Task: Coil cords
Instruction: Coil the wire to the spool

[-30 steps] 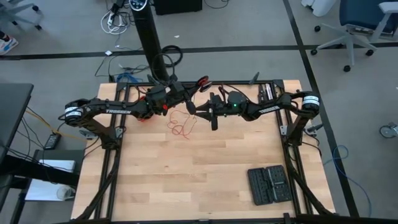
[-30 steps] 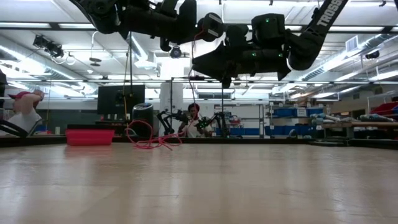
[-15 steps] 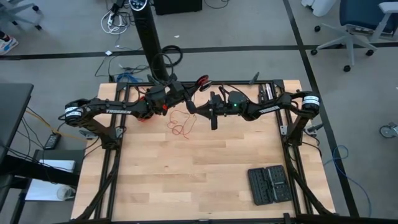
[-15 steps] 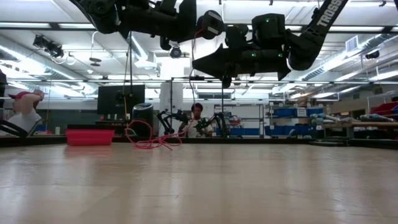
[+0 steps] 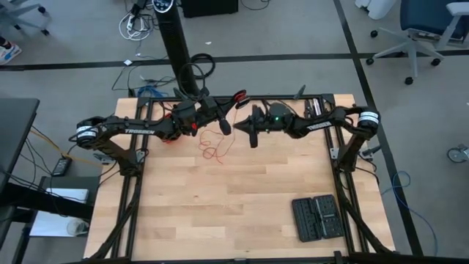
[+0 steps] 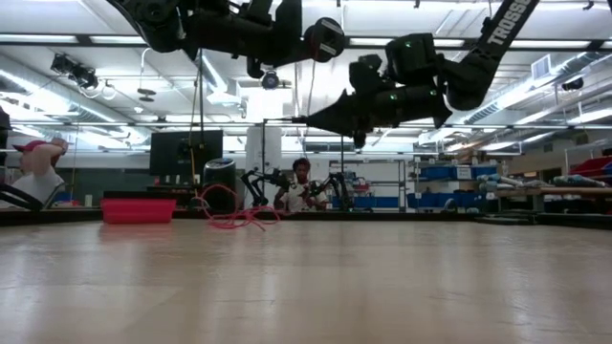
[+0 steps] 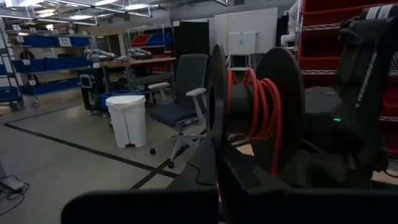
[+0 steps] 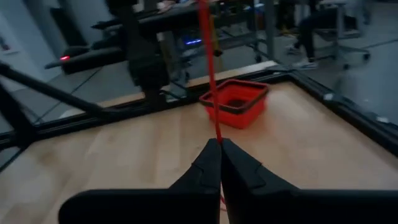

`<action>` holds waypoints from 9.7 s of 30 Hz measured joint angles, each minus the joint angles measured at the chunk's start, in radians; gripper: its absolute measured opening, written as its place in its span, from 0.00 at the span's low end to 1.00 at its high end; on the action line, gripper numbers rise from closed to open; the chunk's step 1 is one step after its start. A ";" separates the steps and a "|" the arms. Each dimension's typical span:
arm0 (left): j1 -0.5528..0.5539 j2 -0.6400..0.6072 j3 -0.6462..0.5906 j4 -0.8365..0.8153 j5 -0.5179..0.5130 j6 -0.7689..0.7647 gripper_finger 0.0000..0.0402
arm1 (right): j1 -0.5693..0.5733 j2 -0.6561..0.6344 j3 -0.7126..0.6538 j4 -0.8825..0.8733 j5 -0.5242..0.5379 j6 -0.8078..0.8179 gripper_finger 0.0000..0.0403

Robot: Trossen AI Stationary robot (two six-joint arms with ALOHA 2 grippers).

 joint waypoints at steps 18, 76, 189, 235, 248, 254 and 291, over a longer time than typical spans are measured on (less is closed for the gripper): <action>0.000 -0.036 0.001 -0.272 0.100 -0.006 0.00 | -0.234 -0.378 -0.123 -0.208 0.000 -0.103 0.00; -0.003 -0.093 0.002 -0.253 -0.017 -0.057 0.00 | 0.042 -0.181 0.004 -0.335 0.162 -0.240 0.19; 0.009 0.060 0.001 -0.265 -0.143 -0.035 0.00 | -0.061 -0.081 0.051 -0.049 -0.051 -0.200 0.10; 0.014 0.063 0.001 -0.058 -0.050 -0.156 0.00 | -0.047 -0.070 -0.071 -0.030 -0.098 -0.312 0.10; 0.014 0.063 0.001 -0.041 -0.050 -0.207 0.00 | 0.073 -0.070 -0.098 -0.021 -0.009 -0.137 0.13; 0.029 0.063 0.019 -0.168 0.024 -0.388 0.00 | 0.111 -0.070 -0.098 -0.024 0.052 -0.099 0.17; 0.026 0.025 0.092 -0.156 0.062 -0.214 0.00 | -0.010 0.147 -0.100 0.441 -0.108 0.013 0.18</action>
